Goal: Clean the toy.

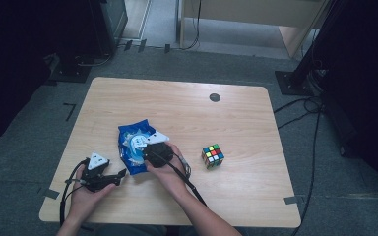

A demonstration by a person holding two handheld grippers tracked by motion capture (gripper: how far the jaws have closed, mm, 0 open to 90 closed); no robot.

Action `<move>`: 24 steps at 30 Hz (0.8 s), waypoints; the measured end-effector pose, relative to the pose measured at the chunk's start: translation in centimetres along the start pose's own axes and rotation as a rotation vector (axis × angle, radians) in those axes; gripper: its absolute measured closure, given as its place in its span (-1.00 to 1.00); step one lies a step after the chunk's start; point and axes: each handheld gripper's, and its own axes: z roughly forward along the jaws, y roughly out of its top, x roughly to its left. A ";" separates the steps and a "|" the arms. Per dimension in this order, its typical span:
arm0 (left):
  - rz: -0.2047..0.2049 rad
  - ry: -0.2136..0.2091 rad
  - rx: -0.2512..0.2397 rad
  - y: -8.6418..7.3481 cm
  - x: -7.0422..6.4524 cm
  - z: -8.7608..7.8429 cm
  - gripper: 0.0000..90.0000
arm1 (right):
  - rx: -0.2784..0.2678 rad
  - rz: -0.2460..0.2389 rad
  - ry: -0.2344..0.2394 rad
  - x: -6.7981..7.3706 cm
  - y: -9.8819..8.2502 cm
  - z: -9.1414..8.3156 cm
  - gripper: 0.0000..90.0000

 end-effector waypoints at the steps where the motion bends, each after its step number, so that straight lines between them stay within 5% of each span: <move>1: -0.002 -0.001 0.000 0.0 0.0 0.0 -0.49 | -0.004 0.002 0.003 0.0 0.1 0.0 0.58; 6: 0.001 0.000 0.002 0.0 0.0 0.0 -0.49 | -0.030 0.022 0.041 0.2 0.2 0.3 0.64; 10: 0.001 0.001 0.000 0.0 0.0 0.0 -0.49 | -0.018 0.023 0.069 0.5 0.1 0.8 0.40; 14: 0.008 0.004 0.001 0.0 -0.1 0.0 -0.49 | -0.008 0.007 0.049 1.0 0.0 1.4 0.36; 24: 0.012 0.011 0.004 0.0 -0.1 0.0 -0.49 | -0.001 0.072 0.008 1.5 -0.4 2.1 0.88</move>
